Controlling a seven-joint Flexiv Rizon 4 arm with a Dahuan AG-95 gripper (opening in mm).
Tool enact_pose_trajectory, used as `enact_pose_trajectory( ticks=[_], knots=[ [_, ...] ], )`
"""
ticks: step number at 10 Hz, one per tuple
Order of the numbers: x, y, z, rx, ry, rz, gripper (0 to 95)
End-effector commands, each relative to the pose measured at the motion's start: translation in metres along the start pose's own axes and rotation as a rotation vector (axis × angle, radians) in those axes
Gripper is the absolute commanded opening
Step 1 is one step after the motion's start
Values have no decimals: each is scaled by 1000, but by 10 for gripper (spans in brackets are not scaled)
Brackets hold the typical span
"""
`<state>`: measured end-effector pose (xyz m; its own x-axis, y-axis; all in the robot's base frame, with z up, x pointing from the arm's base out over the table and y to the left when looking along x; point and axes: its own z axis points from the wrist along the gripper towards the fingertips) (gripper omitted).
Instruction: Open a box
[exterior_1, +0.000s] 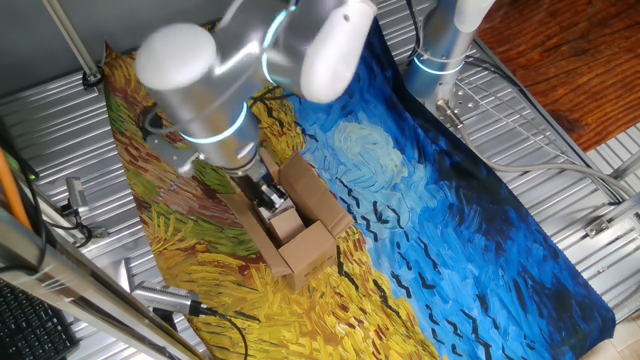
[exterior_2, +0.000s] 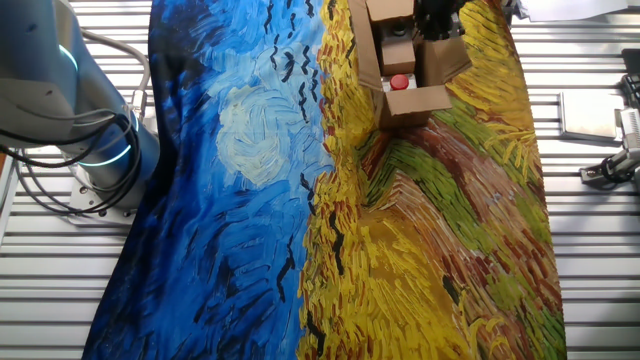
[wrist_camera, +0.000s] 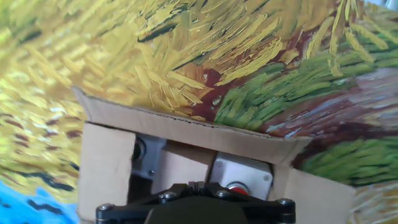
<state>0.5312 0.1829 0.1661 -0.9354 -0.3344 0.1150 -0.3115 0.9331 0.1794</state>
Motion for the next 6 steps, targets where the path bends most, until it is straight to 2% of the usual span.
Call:
enact_pose_trajectory(
  ticks=[1, 3, 6],
  knots=[
    [0, 1, 1, -114, -30, -43, 0],
    [0, 1, 1, -106, -28, -65, 0],
    [4, 20, 23, -110, -33, -40, 0]
  ],
)
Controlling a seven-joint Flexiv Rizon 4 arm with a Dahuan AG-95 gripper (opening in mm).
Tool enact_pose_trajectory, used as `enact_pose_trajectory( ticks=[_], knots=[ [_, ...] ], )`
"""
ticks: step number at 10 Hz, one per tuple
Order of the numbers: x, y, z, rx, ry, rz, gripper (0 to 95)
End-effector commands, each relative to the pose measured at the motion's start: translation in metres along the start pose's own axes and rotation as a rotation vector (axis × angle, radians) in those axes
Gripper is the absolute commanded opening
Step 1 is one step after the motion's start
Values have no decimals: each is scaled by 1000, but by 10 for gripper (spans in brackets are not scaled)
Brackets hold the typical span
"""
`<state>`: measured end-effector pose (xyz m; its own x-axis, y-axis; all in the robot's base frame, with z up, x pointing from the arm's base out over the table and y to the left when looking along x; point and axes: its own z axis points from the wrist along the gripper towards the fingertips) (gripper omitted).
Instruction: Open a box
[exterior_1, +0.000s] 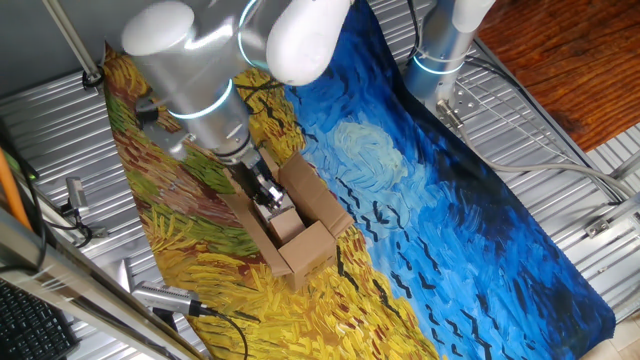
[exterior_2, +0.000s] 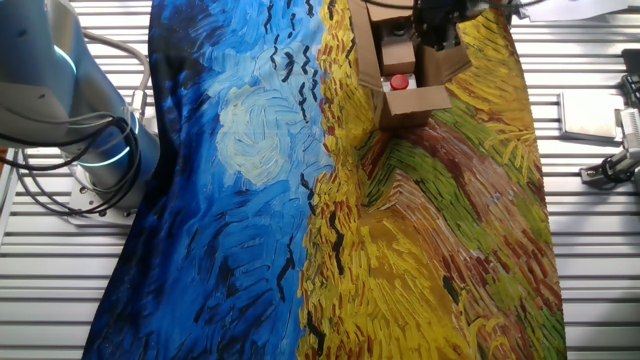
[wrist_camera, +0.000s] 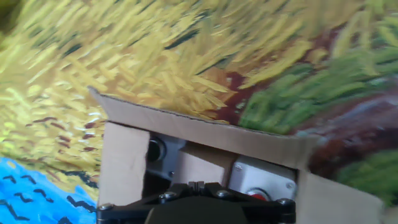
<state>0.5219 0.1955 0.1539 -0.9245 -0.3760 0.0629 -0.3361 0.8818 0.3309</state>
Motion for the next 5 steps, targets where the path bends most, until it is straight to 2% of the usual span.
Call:
enact_pose_trajectory(
  ticks=[1, 4, 5],
  knots=[
    [1, 11, 14, 43, 4, 25, 0],
    [-2, 29, 32, 33, -14, 57, 0],
    [-3, 33, 36, 12, -25, 83, 0]
  ],
)
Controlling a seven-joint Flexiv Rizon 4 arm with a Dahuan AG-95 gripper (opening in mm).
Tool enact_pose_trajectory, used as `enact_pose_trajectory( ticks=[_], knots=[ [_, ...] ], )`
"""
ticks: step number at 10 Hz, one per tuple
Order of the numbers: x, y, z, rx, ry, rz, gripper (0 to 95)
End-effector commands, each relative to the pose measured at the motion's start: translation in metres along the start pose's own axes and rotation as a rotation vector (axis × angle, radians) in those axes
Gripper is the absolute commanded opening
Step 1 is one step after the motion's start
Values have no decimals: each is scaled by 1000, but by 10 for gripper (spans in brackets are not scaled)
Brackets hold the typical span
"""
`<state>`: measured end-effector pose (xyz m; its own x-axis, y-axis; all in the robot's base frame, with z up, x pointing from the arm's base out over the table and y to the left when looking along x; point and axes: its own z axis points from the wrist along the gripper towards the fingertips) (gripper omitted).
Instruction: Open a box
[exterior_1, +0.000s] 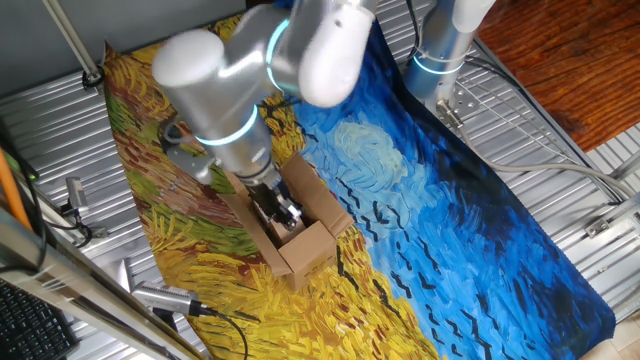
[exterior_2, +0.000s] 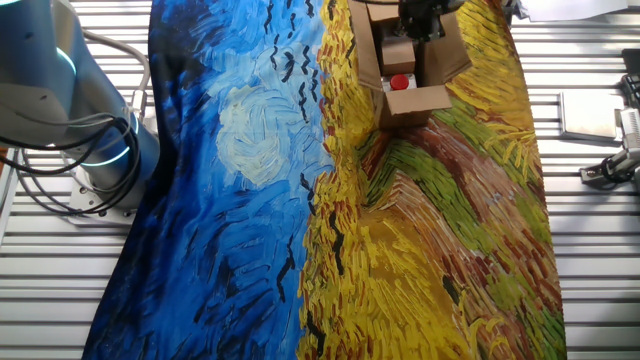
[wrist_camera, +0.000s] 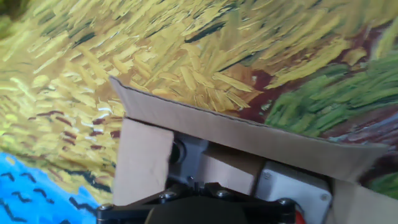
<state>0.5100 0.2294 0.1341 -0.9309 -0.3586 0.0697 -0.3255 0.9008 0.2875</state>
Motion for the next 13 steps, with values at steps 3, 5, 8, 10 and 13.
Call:
enact_pose_trajectory(
  ticks=[3, 5, 8, 10, 13],
  knots=[
    [-4, 26, -4, -153, -52, 171, 0],
    [-6, 44, -17, -186, -57, 218, 0],
    [-9, 54, -35, -252, -65, 249, 0],
    [-12, 59, -35, -309, -97, 259, 0],
    [-15, 68, -28, -330, -134, 272, 0]
  ],
)
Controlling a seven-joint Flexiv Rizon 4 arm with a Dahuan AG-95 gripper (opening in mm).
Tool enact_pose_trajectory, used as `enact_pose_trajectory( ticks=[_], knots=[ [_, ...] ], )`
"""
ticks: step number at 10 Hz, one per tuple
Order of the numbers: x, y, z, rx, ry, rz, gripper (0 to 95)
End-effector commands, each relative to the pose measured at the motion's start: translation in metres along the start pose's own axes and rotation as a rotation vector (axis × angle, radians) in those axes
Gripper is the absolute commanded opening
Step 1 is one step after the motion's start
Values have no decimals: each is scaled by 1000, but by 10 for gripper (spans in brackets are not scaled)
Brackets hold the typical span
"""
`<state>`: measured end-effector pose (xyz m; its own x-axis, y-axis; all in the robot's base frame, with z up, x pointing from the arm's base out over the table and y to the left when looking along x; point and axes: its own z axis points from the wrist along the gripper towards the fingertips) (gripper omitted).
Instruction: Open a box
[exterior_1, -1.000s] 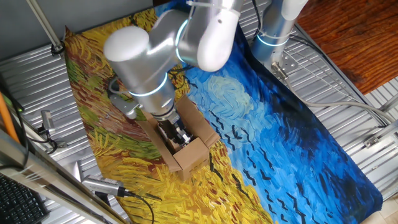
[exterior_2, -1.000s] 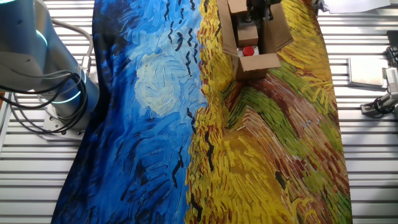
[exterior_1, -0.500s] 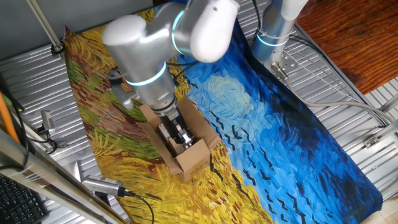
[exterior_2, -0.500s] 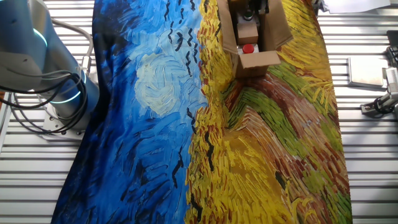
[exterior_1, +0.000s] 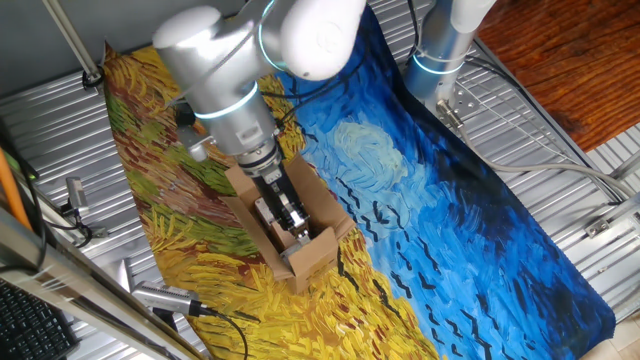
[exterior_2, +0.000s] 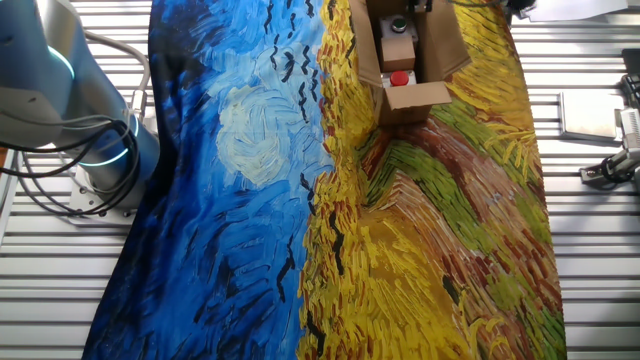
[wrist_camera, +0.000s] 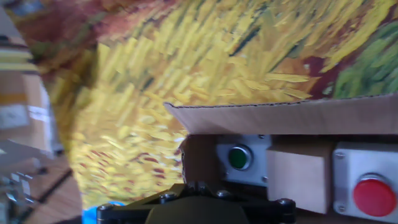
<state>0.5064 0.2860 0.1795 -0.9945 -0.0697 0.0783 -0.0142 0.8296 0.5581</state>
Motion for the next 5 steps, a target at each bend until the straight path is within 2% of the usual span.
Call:
enact_pose_trajectory(
  ticks=[1, 4, 5],
  knots=[
    [0, 3, 2, -11, -10, -2, 0],
    [0, 3, 2, -8, -13, -10, 0],
    [0, 3, 2, 5, -5, -20, 0]
  ],
)
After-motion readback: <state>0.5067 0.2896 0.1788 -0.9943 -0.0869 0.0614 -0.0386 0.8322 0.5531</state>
